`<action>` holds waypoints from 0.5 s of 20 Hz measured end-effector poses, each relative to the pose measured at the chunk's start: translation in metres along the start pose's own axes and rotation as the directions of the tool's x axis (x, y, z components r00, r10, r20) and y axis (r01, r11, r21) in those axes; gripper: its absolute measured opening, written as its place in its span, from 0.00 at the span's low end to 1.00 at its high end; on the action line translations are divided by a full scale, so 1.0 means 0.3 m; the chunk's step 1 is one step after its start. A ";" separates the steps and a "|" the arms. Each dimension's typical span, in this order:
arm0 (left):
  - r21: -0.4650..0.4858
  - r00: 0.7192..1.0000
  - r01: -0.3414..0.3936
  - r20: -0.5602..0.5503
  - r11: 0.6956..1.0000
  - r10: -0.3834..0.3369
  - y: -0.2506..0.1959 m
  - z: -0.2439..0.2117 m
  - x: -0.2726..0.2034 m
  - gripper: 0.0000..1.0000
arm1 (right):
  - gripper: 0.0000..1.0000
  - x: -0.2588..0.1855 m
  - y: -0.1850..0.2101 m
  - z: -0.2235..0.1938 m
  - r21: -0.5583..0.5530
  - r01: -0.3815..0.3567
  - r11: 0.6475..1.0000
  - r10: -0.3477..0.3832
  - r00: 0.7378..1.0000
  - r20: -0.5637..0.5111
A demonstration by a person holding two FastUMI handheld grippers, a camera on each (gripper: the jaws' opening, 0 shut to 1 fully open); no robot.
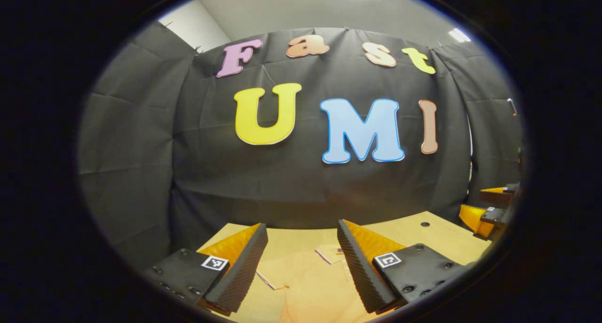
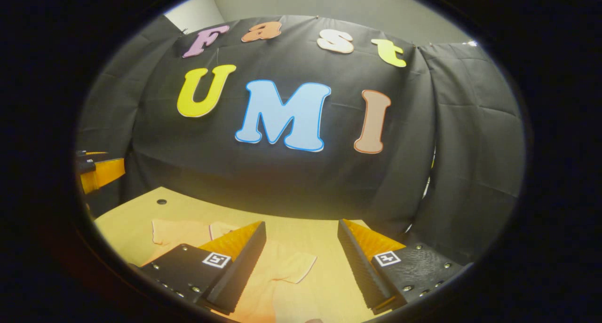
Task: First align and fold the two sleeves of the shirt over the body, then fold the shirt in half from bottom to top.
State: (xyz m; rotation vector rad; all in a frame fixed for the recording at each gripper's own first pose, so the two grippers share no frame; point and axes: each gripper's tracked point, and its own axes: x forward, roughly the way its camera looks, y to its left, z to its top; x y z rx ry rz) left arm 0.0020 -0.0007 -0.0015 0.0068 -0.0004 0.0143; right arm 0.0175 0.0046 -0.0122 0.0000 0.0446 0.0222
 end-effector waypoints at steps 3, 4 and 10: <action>-0.005 1.000 -0.003 -0.006 1.000 0.003 0.002 -0.002 0.002 0.97 | 0.95 0.048 0.005 -0.029 0.033 -0.012 0.999 0.013 1.000 -0.023; -0.005 1.000 -0.005 -0.007 1.000 0.005 0.003 -0.002 0.003 0.97 | 0.95 0.067 0.003 -0.041 0.043 -0.014 0.999 0.015 0.999 -0.034; -0.001 0.998 -0.035 -0.043 0.999 0.035 0.014 -0.035 0.008 0.97 | 0.95 0.215 -0.022 -0.177 0.056 -0.002 0.998 0.009 0.991 -0.131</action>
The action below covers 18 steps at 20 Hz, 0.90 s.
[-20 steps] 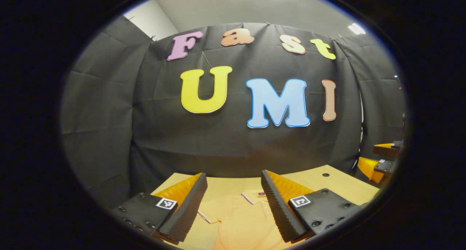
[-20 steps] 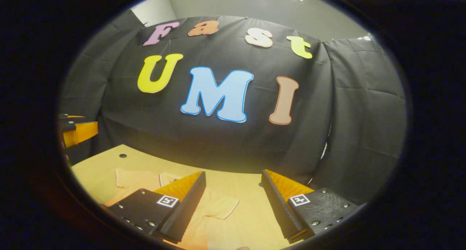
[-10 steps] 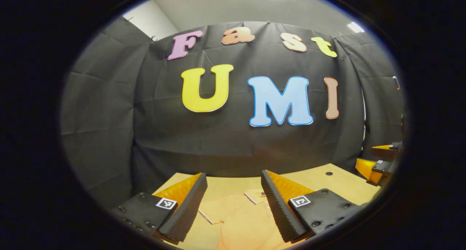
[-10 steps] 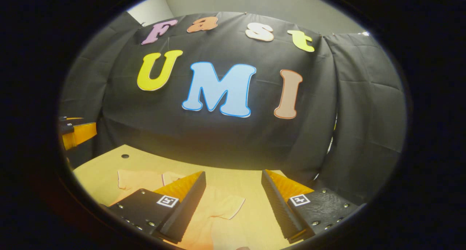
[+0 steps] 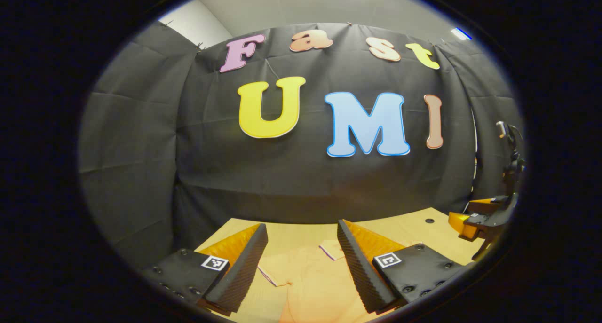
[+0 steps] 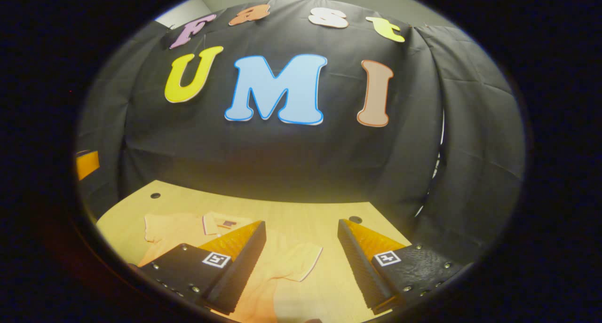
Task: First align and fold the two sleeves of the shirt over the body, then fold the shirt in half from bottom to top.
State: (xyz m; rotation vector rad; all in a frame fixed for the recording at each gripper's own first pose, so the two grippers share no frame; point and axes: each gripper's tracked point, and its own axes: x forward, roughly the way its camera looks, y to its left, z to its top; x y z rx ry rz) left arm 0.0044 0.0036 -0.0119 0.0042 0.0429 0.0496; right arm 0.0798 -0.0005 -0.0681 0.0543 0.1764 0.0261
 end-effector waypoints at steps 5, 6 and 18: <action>0.005 1.000 -0.021 -0.018 1.000 0.022 0.024 -0.030 0.018 0.97 | 0.95 0.157 -0.009 -0.138 0.040 0.000 0.999 0.005 0.992 -0.125; 0.005 0.999 -0.025 -0.019 1.000 0.025 0.027 -0.035 0.016 0.97 | 0.94 0.185 -0.010 -0.162 0.048 0.000 0.999 0.007 0.989 -0.149; -0.016 0.996 -0.074 -0.043 0.997 0.074 0.071 -0.065 -0.042 0.97 | 0.95 0.457 -0.043 -0.499 0.133 0.050 0.990 0.013 0.900 -0.435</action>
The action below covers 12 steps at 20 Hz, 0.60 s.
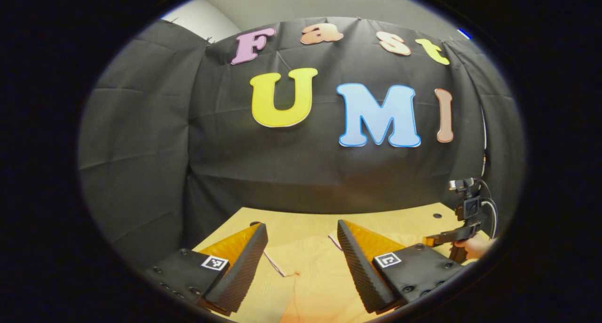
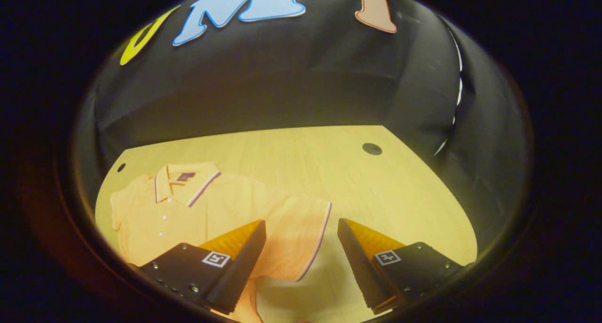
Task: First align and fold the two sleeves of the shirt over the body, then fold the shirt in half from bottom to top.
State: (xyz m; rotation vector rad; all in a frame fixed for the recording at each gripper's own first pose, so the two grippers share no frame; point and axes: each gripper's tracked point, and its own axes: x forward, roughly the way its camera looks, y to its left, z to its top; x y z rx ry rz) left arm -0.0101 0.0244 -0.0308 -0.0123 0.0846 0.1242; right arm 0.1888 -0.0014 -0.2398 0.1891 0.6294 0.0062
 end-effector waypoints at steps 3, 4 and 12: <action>0.002 1.000 -0.004 -0.010 1.000 0.004 0.006 -0.012 -0.015 0.97 | 0.95 0.050 -0.018 -0.037 0.023 0.018 1.000 -0.016 0.999 -0.050; 0.006 1.000 -0.006 -0.010 1.000 0.006 0.007 -0.011 -0.019 0.97 | 0.95 0.060 -0.023 -0.040 0.020 0.022 1.000 -0.021 0.998 -0.056; 0.006 1.000 -0.007 -0.019 1.000 0.007 -0.023 -0.034 -0.063 0.97 | 0.95 0.118 -0.019 -0.079 0.032 0.013 0.999 -0.009 0.994 -0.107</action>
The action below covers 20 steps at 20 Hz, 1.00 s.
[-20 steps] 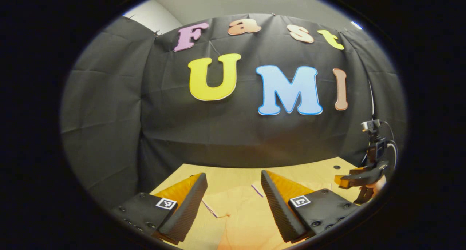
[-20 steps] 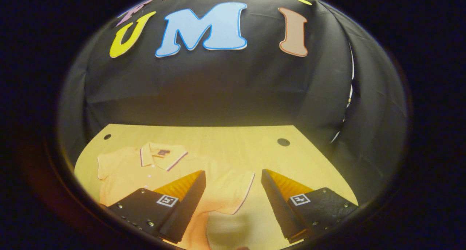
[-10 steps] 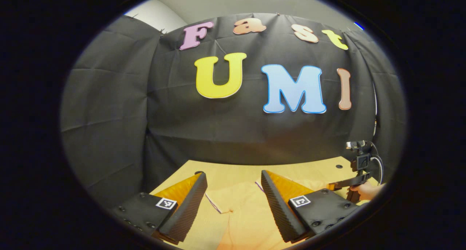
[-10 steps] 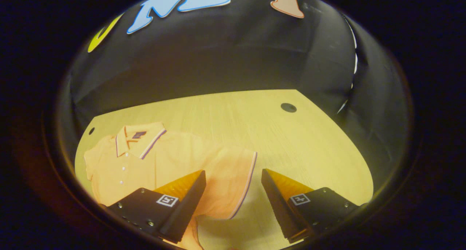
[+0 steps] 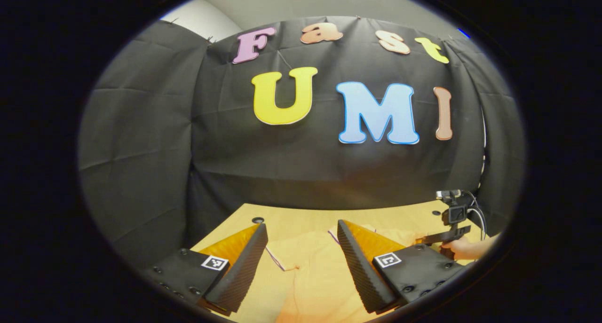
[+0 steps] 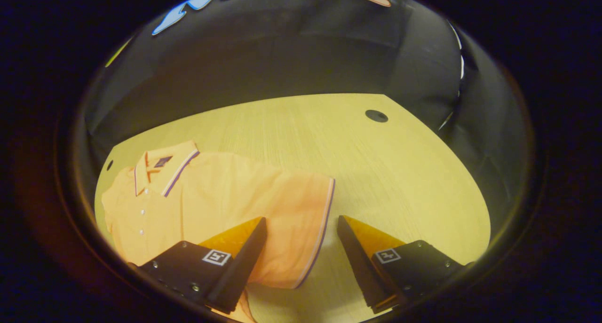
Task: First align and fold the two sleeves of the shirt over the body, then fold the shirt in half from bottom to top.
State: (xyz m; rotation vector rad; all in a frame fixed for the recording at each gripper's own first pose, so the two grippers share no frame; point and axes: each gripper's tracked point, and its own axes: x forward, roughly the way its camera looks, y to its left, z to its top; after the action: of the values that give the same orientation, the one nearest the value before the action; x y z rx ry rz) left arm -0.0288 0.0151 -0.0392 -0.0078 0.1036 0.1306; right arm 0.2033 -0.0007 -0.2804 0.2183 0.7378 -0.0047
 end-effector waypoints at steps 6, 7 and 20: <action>-0.019 1.000 -0.002 0.000 1.000 0.002 -0.015 -0.004 -0.020 0.97 | 0.36 0.008 0.006 0.005 0.015 -0.009 1.000 0.009 1.000 -0.005; -0.018 1.000 -0.004 0.000 1.000 0.004 -0.014 -0.005 -0.022 0.97 | 0.36 0.010 0.016 0.005 0.019 -0.029 0.999 0.029 1.000 -0.003; -0.051 1.000 -0.021 -0.013 0.998 0.021 -0.011 -0.029 -0.039 0.97 | 0.04 -0.119 0.113 0.110 -0.016 -0.151 0.988 0.152 0.983 0.100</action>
State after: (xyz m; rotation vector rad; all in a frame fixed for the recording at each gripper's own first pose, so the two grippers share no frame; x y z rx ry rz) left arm -0.0407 0.0101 -0.0466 -0.0584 0.1123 0.1540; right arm 0.2018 0.0232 -0.2262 0.2639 0.6192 0.1315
